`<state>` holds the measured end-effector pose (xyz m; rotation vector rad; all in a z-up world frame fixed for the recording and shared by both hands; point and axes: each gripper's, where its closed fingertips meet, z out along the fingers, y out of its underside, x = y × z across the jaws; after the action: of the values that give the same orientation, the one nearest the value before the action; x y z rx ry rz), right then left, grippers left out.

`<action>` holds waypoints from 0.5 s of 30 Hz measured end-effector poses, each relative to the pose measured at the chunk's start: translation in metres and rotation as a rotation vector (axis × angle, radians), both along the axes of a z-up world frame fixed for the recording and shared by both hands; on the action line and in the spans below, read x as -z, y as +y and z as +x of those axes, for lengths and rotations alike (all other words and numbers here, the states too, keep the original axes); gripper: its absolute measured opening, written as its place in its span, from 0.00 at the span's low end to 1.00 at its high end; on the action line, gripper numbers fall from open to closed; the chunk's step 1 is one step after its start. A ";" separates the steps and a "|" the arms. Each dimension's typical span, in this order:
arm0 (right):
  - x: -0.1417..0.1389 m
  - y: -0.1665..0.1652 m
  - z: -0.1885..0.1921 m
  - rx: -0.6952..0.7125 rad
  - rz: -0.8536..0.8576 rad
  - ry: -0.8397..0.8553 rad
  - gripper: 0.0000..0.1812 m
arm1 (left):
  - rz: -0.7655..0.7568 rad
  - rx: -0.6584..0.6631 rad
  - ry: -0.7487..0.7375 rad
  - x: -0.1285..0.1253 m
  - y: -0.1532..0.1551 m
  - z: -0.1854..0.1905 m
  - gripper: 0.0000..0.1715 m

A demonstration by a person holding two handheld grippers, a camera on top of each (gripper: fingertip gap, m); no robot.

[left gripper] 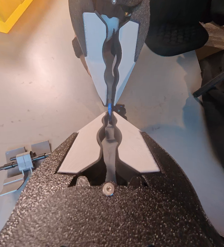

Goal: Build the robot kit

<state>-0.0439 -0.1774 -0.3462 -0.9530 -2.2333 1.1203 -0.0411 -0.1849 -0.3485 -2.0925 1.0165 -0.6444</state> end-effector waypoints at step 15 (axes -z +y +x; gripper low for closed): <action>0.002 -0.007 0.004 0.023 -0.067 -0.011 0.03 | -0.163 -0.037 -0.105 0.001 -0.006 0.007 0.01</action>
<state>-0.0396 -0.1842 -0.3482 -1.0114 -2.2007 1.1893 -0.0338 -0.1908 -0.3493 -2.1865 0.8905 -0.8344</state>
